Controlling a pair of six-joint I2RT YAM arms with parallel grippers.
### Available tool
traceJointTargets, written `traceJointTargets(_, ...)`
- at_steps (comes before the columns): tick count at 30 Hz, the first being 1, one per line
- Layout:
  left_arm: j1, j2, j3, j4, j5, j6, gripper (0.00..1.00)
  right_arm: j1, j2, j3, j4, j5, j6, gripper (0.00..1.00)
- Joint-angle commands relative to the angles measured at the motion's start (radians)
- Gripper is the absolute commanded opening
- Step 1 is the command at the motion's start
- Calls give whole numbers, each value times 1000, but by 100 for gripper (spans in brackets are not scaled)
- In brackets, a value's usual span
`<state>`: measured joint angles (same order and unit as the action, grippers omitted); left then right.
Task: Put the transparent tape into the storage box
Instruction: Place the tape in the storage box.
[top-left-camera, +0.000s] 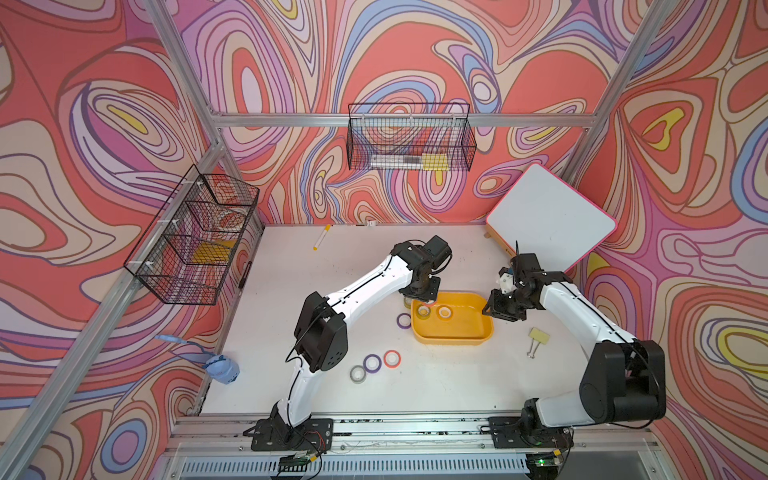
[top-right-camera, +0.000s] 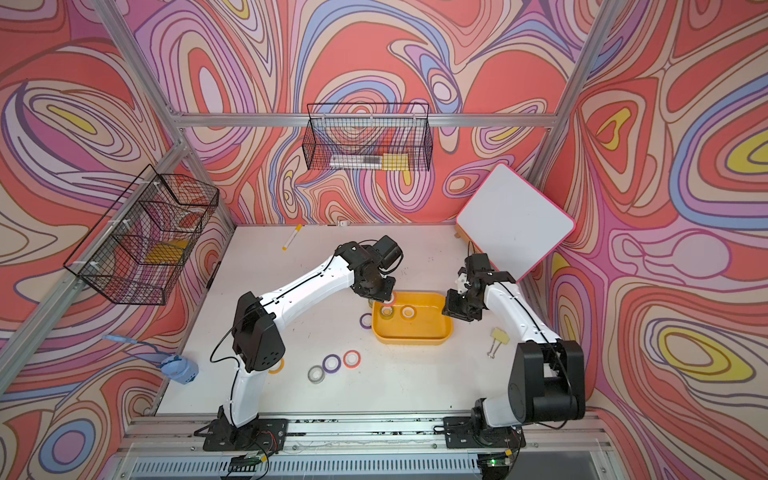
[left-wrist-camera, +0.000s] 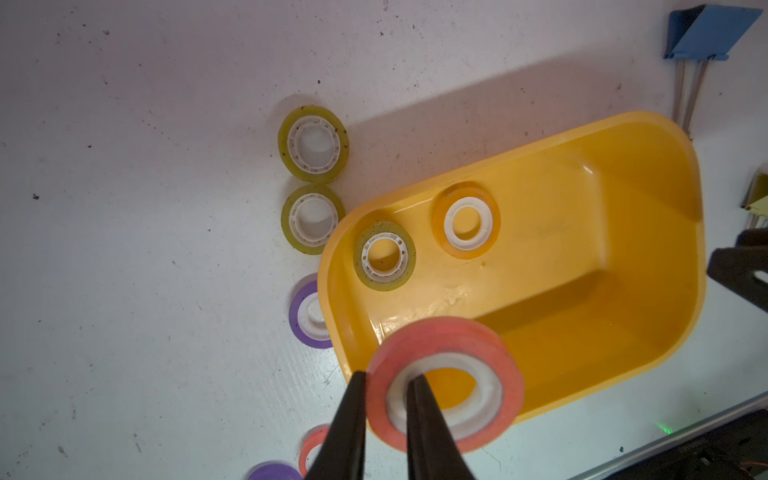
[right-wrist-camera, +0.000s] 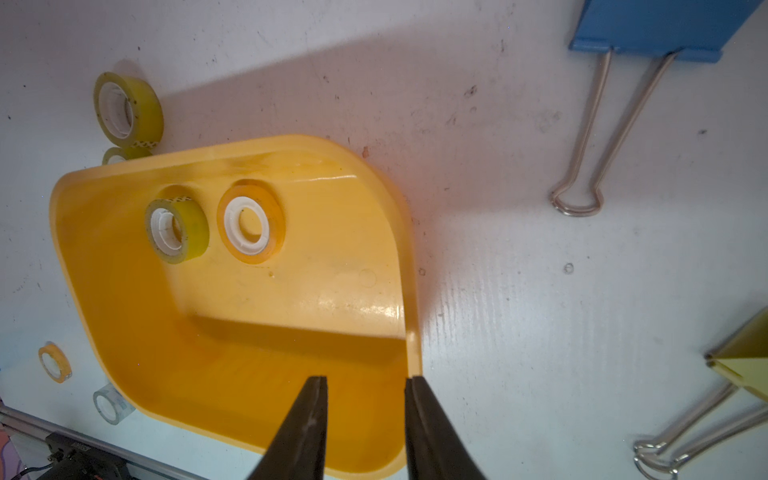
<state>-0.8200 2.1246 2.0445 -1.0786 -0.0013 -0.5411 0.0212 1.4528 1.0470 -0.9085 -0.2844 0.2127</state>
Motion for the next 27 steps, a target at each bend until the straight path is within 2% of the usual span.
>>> traceJointTargets(1,-12,52,55,-24,15,20,9,3,-12,-2,8,10,11,33)
traceJointTargets(10,-30,165,137,-6,43,30,8,3,-9,9,-1,14,17,33)
traceJointTargets(27,-51,292,221,52,83,36,7,3,-11,4,-8,21,24,33)
